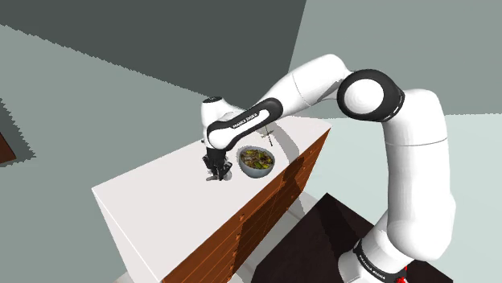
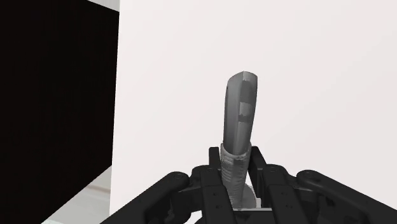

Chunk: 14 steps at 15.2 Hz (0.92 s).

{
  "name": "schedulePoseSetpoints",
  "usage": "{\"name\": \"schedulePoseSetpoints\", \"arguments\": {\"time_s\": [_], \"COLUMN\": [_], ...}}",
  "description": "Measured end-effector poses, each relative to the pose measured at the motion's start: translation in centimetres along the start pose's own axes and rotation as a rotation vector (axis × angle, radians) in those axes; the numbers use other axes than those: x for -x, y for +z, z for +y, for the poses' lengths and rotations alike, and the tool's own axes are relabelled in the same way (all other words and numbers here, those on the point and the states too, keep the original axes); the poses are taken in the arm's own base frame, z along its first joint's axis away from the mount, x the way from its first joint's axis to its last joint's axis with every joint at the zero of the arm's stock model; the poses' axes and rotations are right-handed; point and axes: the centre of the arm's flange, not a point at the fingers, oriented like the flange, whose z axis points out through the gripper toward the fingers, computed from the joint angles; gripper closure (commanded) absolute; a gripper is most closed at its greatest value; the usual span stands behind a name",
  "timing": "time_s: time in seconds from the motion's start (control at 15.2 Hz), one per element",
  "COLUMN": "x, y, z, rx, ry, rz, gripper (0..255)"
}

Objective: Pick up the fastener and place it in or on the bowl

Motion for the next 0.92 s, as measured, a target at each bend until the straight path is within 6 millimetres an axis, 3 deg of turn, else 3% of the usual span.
{"name": "schedulePoseSetpoints", "arguments": {"time_s": [0.92], "x": [0.0], "y": [-7.3], "z": [0.9], "rx": [0.0], "ry": [0.0], "rz": [0.0], "gripper": [255]}}
